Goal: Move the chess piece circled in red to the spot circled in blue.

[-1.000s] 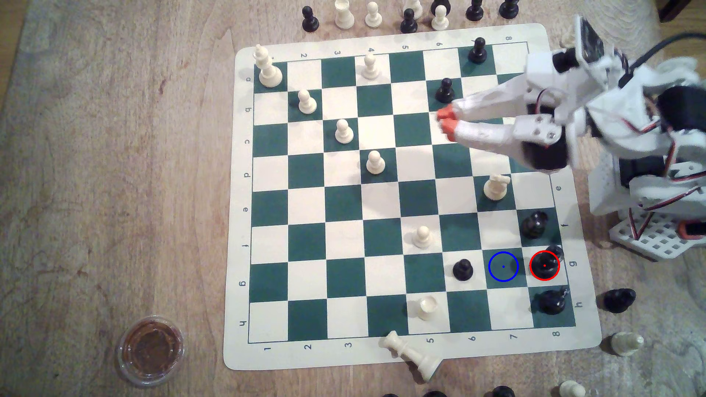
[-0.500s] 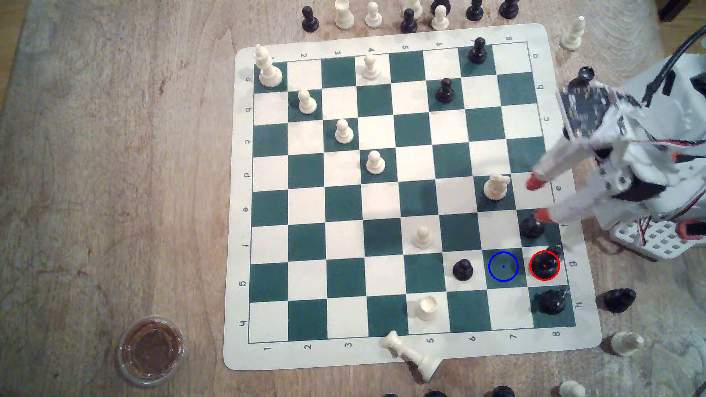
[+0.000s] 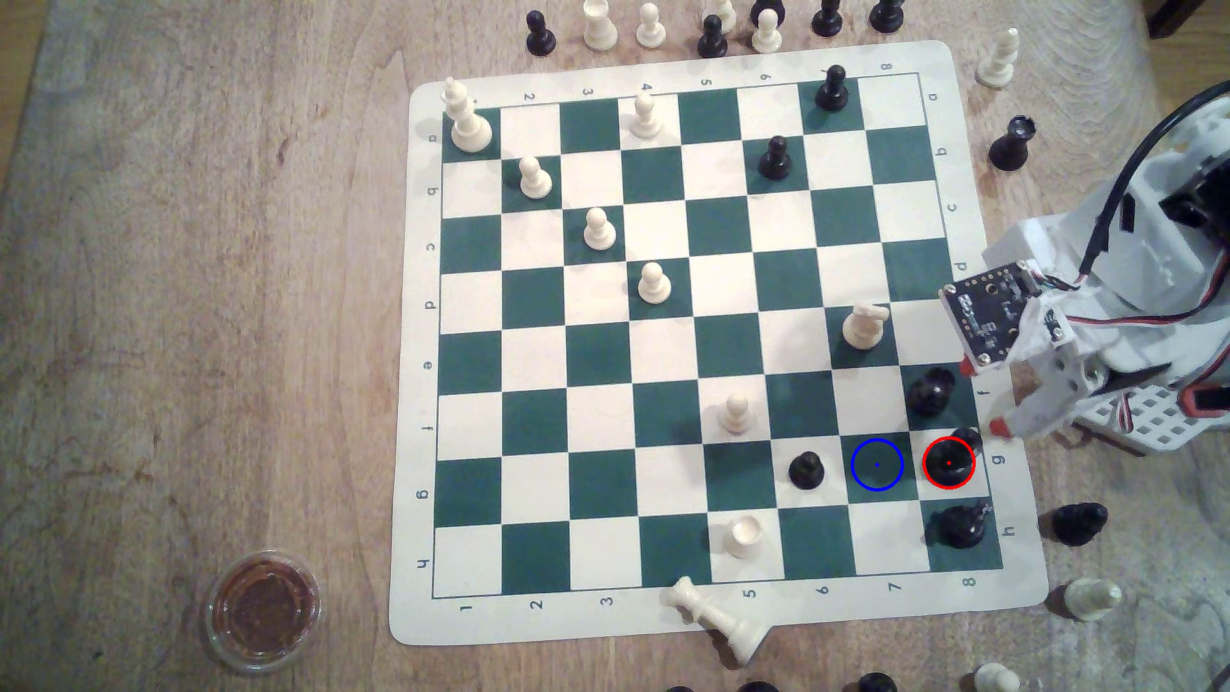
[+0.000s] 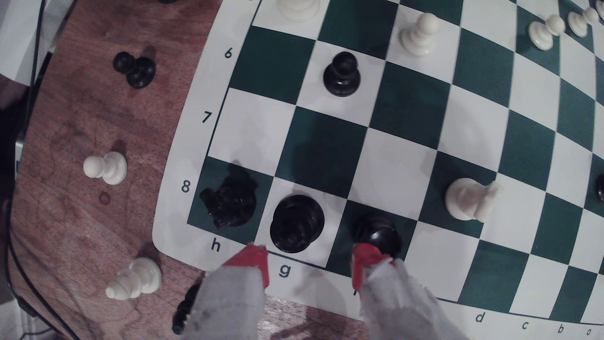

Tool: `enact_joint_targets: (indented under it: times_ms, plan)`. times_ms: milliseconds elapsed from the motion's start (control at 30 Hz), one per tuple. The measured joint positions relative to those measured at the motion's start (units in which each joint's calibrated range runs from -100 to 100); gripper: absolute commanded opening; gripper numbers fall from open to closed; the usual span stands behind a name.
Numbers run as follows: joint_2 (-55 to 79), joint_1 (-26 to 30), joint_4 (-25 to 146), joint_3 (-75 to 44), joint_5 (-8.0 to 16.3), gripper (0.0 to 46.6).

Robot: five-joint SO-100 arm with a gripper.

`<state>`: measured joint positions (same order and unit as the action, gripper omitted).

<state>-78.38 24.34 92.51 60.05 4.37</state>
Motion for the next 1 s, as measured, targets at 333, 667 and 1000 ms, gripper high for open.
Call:
enact_joint_targets:
  times_ms: [333,667,1000]
  plan:
    - [3.9,3.7,-4.6,3.7,0.3,14.1]
    - [10.5,3.9,-8.1,4.5,0.3,12.8]
    - [13.8,6.2,-12.4,7.5,0.0,9.7]
